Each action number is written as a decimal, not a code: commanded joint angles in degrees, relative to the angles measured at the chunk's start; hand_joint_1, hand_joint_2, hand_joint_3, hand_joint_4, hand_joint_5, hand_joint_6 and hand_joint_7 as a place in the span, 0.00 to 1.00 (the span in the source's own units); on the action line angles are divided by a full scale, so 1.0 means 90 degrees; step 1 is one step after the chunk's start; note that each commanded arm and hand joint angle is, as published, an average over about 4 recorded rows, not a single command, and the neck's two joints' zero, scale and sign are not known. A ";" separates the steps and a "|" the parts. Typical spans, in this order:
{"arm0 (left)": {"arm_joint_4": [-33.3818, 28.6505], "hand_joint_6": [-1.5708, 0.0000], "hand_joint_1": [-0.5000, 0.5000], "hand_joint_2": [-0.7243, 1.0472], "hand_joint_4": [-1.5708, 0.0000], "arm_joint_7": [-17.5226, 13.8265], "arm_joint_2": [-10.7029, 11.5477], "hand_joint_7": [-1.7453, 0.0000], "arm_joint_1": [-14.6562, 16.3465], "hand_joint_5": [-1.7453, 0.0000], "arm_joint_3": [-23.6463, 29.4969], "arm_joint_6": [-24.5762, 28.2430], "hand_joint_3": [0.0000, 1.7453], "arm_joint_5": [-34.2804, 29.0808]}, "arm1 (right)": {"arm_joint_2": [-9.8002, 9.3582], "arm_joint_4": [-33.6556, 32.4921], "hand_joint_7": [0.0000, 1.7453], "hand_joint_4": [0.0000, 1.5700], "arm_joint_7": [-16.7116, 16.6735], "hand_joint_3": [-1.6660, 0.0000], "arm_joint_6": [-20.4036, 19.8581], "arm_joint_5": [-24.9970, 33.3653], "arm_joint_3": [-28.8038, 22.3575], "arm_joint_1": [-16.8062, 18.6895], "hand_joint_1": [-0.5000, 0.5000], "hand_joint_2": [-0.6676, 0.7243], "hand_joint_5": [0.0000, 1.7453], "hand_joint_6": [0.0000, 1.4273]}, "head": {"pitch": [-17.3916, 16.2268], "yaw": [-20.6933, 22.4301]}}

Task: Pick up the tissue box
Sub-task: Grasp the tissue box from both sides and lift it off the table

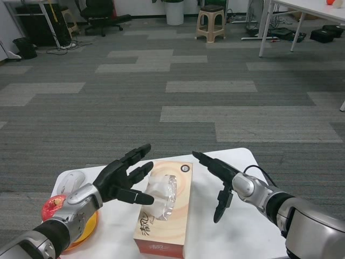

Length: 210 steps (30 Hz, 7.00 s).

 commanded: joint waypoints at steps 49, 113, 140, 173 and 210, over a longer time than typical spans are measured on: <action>0.1235 1.00 1.00 0.80 0.98 -0.0084 -0.0008 1.00 -0.0772 1.00 -0.0570 0.0680 0.04 0.2935 | 0.0650 0.1017 0.00 0.00 -0.0119 0.90 0.0096 0.0074 0.0859 -0.0391 0.07 0.57 0.00 0.00 | -0.0299 -0.0067; 0.1257 1.00 1.00 0.75 0.95 0.1149 -0.0960 1.00 -0.1089 1.00 -0.1034 0.0377 0.05 0.1937 | 0.0813 0.1052 0.00 0.00 -0.1530 0.86 0.0067 0.0062 0.1037 -0.0571 0.04 0.56 0.00 0.00 | -0.0356 -0.0054; 0.1299 1.00 1.00 0.75 0.95 0.1354 -0.1038 1.00 -0.1160 1.00 -0.1432 0.0287 0.05 0.1227 | 0.0791 0.0976 0.00 0.00 -0.1921 0.86 0.0060 0.0062 0.1042 -0.0571 0.08 0.55 0.00 0.00 | -0.0377 -0.0018; 0.0693 1.00 1.00 0.75 0.95 0.1044 -0.0989 1.00 -0.0914 1.00 -0.1165 0.0172 0.05 0.0631 | 0.0601 0.0339 0.00 0.00 -0.1584 0.86 0.0048 0.0093 0.0542 -0.0327 0.08 0.55 0.00 0.00 | -0.0366 0.0027; -0.0078 1.00 1.00 0.75 0.95 0.1029 -0.0823 1.00 -0.0714 1.00 -0.0860 0.0209 0.05 0.0475 | 0.0410 -0.0452 0.00 0.00 -0.1103 0.82 -0.0001 0.0047 0.0181 -0.0171 0.08 0.41 0.00 0.00 | -0.0237 0.0048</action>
